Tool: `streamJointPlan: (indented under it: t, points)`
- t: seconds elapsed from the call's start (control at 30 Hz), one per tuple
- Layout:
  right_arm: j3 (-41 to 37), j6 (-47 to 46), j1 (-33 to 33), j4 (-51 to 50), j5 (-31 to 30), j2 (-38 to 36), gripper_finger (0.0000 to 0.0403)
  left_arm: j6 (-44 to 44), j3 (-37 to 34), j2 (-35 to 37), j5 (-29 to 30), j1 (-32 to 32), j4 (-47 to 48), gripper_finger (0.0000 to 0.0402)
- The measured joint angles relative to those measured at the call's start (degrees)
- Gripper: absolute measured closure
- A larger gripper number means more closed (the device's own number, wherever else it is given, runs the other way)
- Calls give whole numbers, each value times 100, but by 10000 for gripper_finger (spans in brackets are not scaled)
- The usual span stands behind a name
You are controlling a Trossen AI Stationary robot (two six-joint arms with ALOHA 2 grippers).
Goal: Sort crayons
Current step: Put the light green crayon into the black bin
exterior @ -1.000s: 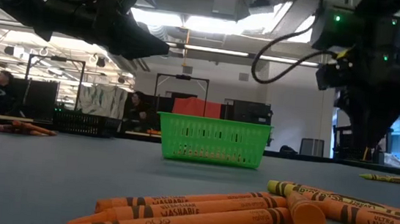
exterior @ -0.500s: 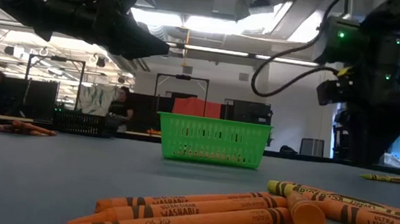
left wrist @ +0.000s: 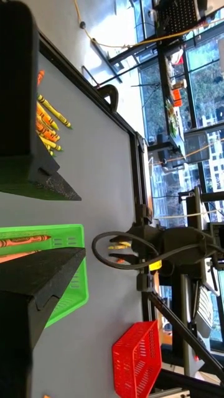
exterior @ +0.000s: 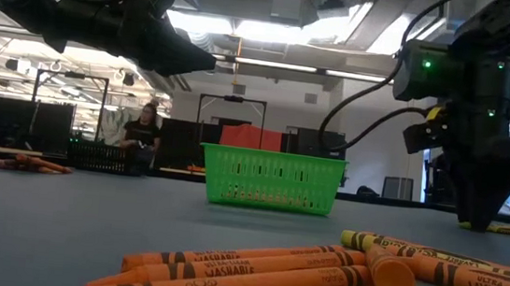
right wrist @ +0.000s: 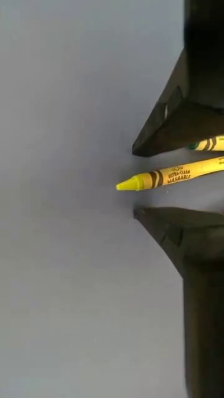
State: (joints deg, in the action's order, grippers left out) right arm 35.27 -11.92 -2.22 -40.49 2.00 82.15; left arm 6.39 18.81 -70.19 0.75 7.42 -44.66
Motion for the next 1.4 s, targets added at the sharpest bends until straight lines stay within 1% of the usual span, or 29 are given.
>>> streamJointPlan:
  t: [0.23, 0.3, 0.33, 0.4, 0.53, 0.67, 0.77, 0.9, 1.03, 1.13, 1.2, 1.3, 1.4]
  points:
    - [-7, -12, 0, 15, -90, 13, 365, 0, 0, -1, 0, 0, 0, 287]
    - [-9, -11, -2, 9, -90, 13, 388, 0, 0, -1, 1, -1, 0, 287]
    - [-11, -11, -2, 9, -90, 13, 392, 0, 0, -1, 2, 0, 0, 287]
    - [-11, -11, -2, 9, -90, 13, 392, 0, 0, 1, 0, 0, 0, 287]
    - [87, 10, 0, -98, -88, 37, 379, 0, 0, -1, 2, 0, 0, 287]
    - [411, 122, 0, -404, -130, 2, 390, 0, 0, -1, 0, 0, 0, 287]
    - [737, 239, 0, -493, -151, -145, 397, 1, 0, -1, 2, 0, 0, 287]
    - [1043, 320, 0, -666, -166, -337, 389, 13, 0, 1, 2, 0, 0, 287]
    - [1278, 476, 0, -586, -227, -567, 390, 36, 0, -1, 2, 0, -2, 287]
    - [1290, 729, -1, -211, -376, -758, 394, 118, 0, -1, 2, -1, -2, 281]
    - [1207, 997, -2, 241, -523, -892, 394, 123, 0, 0, 2, 0, -2, 269]
    - [989, 1456, -7, 1171, -700, -997, 389, 144, 16, -1, 2, 0, 20, 240]
    - [790, 2011, -7, 2323, -724, -1045, 388, 143, 182, -1, 29, -2, 152, 211]
